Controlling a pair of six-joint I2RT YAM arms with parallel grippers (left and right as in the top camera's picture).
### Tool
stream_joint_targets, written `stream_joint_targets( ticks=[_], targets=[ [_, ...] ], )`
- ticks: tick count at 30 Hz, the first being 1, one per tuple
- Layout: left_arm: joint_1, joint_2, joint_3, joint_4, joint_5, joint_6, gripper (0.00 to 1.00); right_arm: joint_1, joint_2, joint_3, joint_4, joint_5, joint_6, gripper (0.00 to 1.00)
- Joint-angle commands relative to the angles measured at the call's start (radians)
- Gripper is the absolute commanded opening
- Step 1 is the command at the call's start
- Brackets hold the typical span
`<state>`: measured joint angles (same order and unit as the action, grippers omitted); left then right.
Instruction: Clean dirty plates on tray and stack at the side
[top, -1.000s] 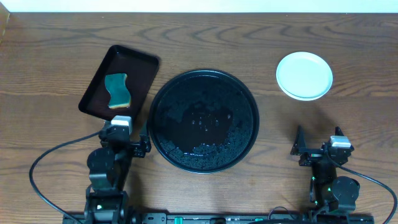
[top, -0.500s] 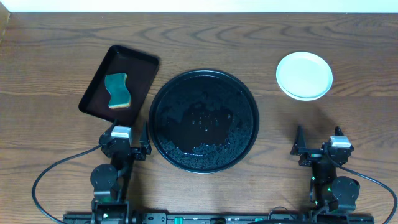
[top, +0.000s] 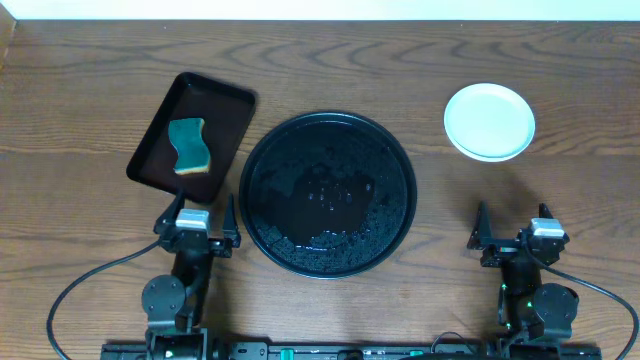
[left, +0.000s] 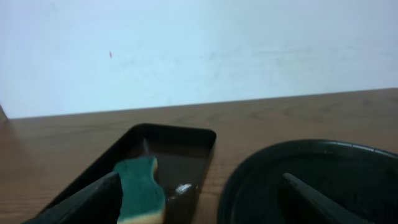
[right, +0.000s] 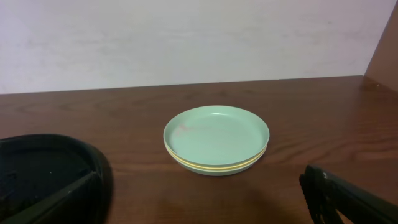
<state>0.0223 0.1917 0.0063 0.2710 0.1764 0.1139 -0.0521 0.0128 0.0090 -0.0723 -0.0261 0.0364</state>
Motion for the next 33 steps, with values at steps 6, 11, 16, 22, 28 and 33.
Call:
stream_joint_targets(
  ticks=[6, 11, 16, 22, 28, 33],
  targets=[
    [0.0, -0.073, -0.002, -0.15, -0.013, 0.024, 0.8, -0.01, -0.007, -0.003, -0.002, -0.001, -0.015, 0.99],
    [0.0, -0.154, -0.002, -0.33, -0.047, 0.01, 0.8, -0.01, -0.007, -0.003, -0.002, -0.001, -0.015, 0.99],
    [-0.001, -0.19, -0.002, -0.339, -0.108, -0.031, 0.8, -0.01, -0.007, -0.003, -0.002, -0.001, -0.015, 0.99],
    [-0.002, -0.19, -0.002, -0.345, -0.17, -0.117, 0.8, -0.01, -0.007, -0.003, -0.002, -0.001, -0.015, 0.99],
    [-0.002, -0.19, -0.002, -0.345, -0.17, -0.117, 0.8, -0.01, -0.007, -0.003, -0.002, -0.001, -0.015, 0.99],
    [-0.002, -0.19, -0.002, -0.345, -0.166, -0.116, 0.8, -0.01, -0.007, -0.003, -0.002, -0.001, -0.015, 0.99]
  ],
)
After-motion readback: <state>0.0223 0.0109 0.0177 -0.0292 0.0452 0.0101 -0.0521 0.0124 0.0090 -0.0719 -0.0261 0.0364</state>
